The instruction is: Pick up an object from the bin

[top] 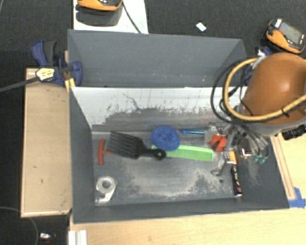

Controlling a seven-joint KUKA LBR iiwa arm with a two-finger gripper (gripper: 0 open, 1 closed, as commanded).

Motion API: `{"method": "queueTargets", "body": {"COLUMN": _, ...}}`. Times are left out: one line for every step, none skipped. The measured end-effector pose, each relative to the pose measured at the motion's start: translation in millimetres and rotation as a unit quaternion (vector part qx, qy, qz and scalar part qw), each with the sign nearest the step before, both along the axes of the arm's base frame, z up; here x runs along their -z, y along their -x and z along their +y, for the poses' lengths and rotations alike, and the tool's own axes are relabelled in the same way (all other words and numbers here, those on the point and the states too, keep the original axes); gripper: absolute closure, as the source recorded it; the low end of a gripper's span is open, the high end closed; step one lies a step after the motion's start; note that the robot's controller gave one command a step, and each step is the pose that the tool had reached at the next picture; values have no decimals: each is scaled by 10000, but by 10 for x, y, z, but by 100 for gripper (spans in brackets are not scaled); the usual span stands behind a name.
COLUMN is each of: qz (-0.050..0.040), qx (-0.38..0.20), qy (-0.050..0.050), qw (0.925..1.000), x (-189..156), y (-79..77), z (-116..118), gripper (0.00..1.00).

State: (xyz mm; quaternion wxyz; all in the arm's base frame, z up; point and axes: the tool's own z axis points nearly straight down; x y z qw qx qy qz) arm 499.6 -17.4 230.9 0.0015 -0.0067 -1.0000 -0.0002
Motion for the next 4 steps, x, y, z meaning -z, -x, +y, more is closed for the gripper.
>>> {"method": "queueTargets", "body": {"qz": -31, "qx": -4, "qy": 2, "qw": 10000, "x": -26, "y": -14, "z": 0, "gripper": 0}}
{"method": "queueTargets", "body": {"qz": -67, "qx": -66, "qy": -1, "qw": 10000, "x": 867, "y": -498, "z": 123, "gripper": 0}}
{"method": "queueTargets", "body": {"qz": -72, "qx": 462, "qy": -1, "qw": 9989, "x": 849, "y": -787, "z": 277, "gripper": 0}}
{"method": "queueTargets", "body": {"qz": -75, "qx": 612, "qy": -5, "qw": 9981, "x": 782, "y": -791, "z": 319, "gripper": 0}}
